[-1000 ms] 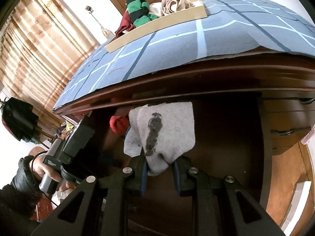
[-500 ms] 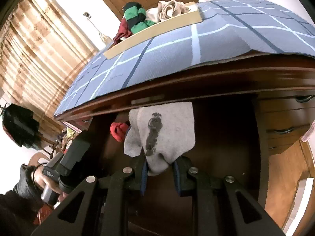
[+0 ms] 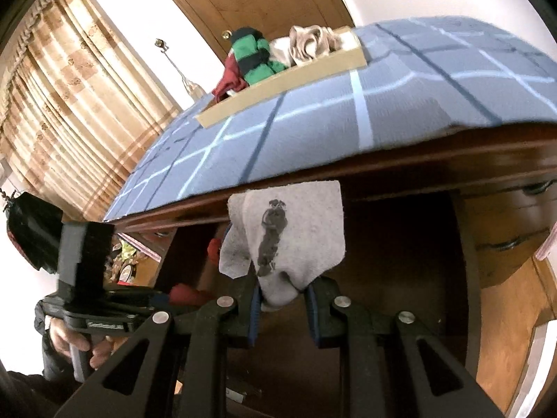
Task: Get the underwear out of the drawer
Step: 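Lift both socks out of the drawer and carry them over the tray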
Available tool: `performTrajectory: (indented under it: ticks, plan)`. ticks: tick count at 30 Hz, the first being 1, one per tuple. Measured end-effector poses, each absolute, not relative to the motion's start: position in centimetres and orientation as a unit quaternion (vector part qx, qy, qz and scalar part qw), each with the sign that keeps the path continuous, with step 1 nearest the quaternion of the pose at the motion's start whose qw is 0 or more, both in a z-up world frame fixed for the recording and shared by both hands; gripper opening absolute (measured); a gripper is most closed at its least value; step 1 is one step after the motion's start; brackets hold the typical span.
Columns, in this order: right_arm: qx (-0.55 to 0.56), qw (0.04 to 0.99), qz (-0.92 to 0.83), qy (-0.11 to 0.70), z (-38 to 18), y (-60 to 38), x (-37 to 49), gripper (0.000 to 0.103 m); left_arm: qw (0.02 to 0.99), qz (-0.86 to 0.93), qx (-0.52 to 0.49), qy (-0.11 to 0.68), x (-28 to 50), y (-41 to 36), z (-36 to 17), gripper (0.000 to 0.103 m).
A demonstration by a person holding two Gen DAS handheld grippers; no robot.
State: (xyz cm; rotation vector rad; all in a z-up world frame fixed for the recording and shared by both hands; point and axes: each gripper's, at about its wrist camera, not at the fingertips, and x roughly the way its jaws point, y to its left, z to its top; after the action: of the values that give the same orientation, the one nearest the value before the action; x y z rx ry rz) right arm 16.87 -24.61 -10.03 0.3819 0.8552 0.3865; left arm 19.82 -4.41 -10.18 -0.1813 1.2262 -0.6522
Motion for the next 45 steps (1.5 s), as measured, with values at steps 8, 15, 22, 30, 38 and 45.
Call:
performTrajectory:
  ticks: [8,15,22,30,38,45]
  plan:
    - [0.181,0.894,0.185,0.366,-7.5,-24.4,16.5,0.024,0.818,-0.295,-0.056,0.491,19.5,-4.2,-5.1,0.033]
    - [0.197,0.903,0.189,0.333,-5.6,-23.9,17.2,0.024,0.848,-0.281,-0.045,0.447,21.4,-3.3,-2.4,0.033]
    - [0.212,0.910,0.193,0.300,-3.5,-23.4,18.4,0.024,0.873,-0.265,-0.034,0.407,23.5,-4.0,0.3,0.033]
    - [0.220,0.920,0.188,0.264,-1.5,-23.0,19.7,0.024,0.895,-0.249,-0.023,0.370,25.8,-4.4,2.6,0.033]
    - [0.225,0.925,0.180,0.248,-0.3,-23.0,21.5,0.024,0.908,-0.232,-0.012,0.349,27.6,-5.2,3.2,0.033]
    - [0.228,0.930,0.170,0.232,0.7,-23.4,23.4,0.024,0.919,-0.216,-0.013,0.330,29.5,-5.7,4.0,0.033]
